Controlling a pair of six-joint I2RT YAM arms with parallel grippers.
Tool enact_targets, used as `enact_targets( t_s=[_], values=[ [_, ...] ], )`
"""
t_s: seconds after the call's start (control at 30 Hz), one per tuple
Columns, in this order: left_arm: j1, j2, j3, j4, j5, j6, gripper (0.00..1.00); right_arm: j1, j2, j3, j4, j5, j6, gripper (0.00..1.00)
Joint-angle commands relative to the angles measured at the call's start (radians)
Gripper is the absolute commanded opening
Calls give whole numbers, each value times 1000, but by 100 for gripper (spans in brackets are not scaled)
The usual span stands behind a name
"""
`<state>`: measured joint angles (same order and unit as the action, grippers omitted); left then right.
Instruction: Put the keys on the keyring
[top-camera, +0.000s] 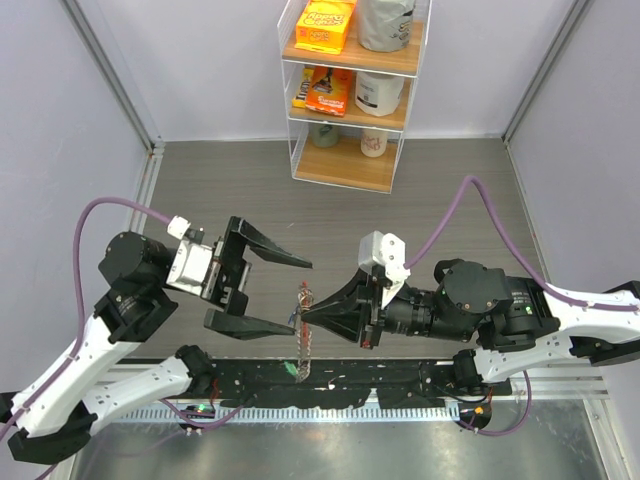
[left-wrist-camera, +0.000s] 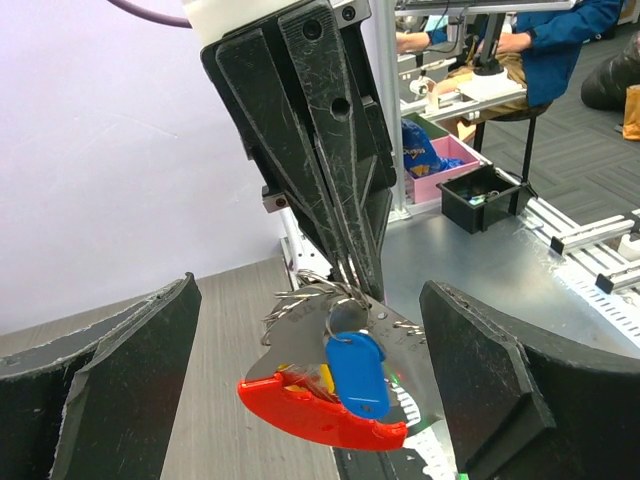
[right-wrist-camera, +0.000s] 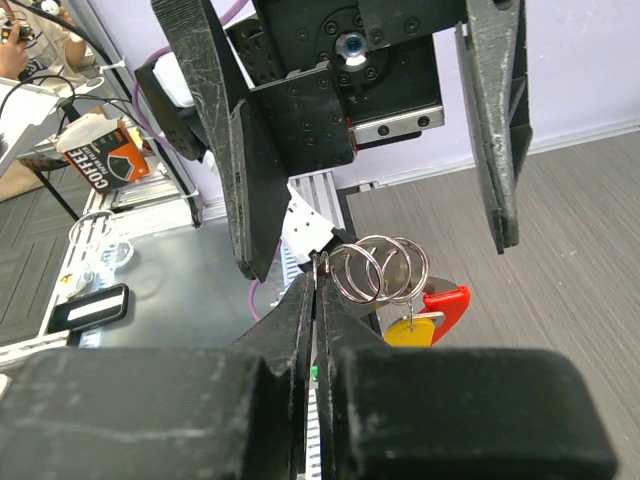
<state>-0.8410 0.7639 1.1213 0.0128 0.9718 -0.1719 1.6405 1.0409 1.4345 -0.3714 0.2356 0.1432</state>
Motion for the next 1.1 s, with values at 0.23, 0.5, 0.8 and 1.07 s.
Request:
enact_targets(
  t_s=[0.23, 0.5, 0.8, 1.07],
  values=[
    [5, 49, -21, 191, 133, -116, 99, 1, -7, 57, 71, -93, 55, 6],
    [5, 58, -37, 262, 191, -176, 99, 2, -15, 58, 91, -143, 75, 6],
    [5, 61, -35, 276, 226, -207, 89, 1, 1, 72, 98, -165, 61, 6],
    [5, 77, -38, 328, 251, -262, 57, 1, 7, 84, 86, -168, 49, 6]
  ],
)
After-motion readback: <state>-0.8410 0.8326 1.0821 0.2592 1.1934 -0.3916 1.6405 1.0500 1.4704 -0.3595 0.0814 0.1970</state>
